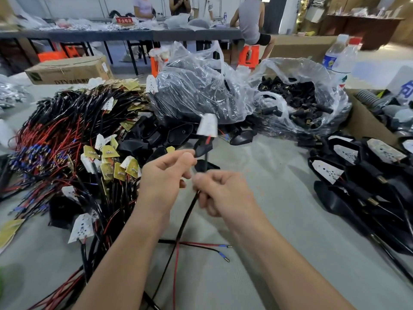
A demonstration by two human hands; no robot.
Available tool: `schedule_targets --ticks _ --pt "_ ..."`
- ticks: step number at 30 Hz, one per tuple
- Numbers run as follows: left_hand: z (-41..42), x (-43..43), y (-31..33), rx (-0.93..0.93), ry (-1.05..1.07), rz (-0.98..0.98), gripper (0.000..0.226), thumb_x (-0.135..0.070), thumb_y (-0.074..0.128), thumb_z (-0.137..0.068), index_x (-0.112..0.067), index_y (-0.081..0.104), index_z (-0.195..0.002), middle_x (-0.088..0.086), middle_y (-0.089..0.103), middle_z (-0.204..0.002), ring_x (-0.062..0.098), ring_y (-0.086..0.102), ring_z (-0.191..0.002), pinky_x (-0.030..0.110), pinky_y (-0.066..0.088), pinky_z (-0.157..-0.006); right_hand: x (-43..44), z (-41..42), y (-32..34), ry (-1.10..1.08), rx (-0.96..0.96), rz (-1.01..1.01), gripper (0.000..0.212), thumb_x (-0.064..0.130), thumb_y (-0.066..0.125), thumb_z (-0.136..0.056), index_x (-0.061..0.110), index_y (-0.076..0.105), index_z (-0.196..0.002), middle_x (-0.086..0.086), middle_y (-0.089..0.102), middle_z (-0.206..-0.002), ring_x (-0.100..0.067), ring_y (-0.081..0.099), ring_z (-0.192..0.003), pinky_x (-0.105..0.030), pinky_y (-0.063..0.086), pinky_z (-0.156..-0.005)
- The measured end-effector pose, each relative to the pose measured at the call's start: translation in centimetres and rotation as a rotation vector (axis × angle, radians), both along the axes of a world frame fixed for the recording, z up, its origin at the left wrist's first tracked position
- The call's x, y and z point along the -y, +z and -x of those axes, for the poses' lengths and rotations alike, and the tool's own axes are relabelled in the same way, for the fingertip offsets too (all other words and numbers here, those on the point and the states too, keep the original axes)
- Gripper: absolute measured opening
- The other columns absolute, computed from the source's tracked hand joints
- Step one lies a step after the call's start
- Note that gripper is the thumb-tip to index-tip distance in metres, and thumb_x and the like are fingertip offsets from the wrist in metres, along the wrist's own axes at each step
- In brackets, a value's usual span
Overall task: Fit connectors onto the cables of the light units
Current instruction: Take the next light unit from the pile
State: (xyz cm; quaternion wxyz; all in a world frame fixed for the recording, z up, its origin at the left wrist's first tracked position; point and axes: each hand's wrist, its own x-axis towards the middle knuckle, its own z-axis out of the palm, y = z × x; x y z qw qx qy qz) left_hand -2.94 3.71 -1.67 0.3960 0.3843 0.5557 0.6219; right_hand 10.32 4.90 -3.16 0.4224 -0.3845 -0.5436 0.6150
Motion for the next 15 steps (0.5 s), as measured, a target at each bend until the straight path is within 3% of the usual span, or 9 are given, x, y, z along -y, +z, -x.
schedule_targets --ticks 3,6,8,10,13,15 --pt "0.3 0.5 -0.4 -0.022 -0.392 0.176 0.024 -0.028 0.058 -0.101 -0.02 0.081 -0.097 0.01 0.078 -0.106 0.012 0.069 -0.07 0.02 0.053 -0.057 -2.1 -2.0 0.7 -0.263 -0.185 0.022 0.034 0.024 0.071 -0.092 0.016 0.066 -0.059 -0.002 0.052 -0.045 -0.008 0.032 -0.033 -0.017 0.025 -0.036" --pt "-0.1 1.2 -0.7 -0.179 -0.763 0.282 0.023 -0.026 0.059 -0.102 -0.021 0.081 -0.098 0.009 0.075 -0.082 0.013 0.057 -0.052 0.019 0.046 -0.05 -3.9 -4.5 1.0 -0.473 -0.177 -0.016 0.034 0.02 0.066 -0.097 0.016 0.059 -0.064 -0.001 0.05 -0.047 -0.009 0.03 -0.035 -0.02 0.025 -0.037" --pt "-0.4 1.0 -0.9 -0.177 -0.737 0.303 0.026 -0.021 0.054 -0.105 -0.017 0.079 -0.102 0.005 0.064 -0.065 0.012 0.046 -0.044 0.017 0.038 -0.044 -4.6 -5.6 0.9 -0.551 -0.178 -0.01 0.035 0.021 0.065 -0.098 0.016 0.057 -0.065 -0.002 0.05 -0.049 -0.01 0.029 -0.037 -0.021 0.024 -0.039" --pt "-0.7 0.6 -1.4 -0.181 -0.576 0.296 0.027 -0.019 0.05 -0.106 -0.014 0.077 -0.105 0.002 0.054 -0.056 0.009 0.034 -0.04 0.016 0.028 -0.039 -4.8 -6.0 0.5 -0.524 -0.186 0.01 0.029 0.021 0.063 -0.1 0.012 0.057 -0.072 -0.003 0.055 -0.051 -0.011 0.031 -0.037 -0.021 0.024 -0.039" --pt "-1.4 0.0 -2.0 -0.229 -0.412 0.25 0.026 -0.015 0.051 -0.105 -0.007 0.076 -0.102 0.002 0.047 -0.049 0.009 0.03 -0.038 0.015 0.024 -0.038 -4.0 -5.0 -0.1 -0.276 -0.018 -0.02 0.02 0.007 0.057 -0.1 0.008 0.058 -0.08 -0.009 0.064 -0.06 -0.014 0.046 -0.041 -0.024 0.034 -0.039" --pt "-1.9 0.0 -2.2 -0.247 -0.386 0.211 0.028 -0.016 0.056 -0.103 0.0 0.076 -0.092 0.007 0.049 -0.05 0.012 0.032 -0.04 0.018 0.026 -0.042 -3.3 -4.1 -0.3 -0.161 0.083 -0.064 0.025 -0.006 0.05 -0.097 0.006 0.059 -0.076 -0.011 0.066 -0.064 -0.018 0.052 -0.046 -0.028 0.04 -0.042"
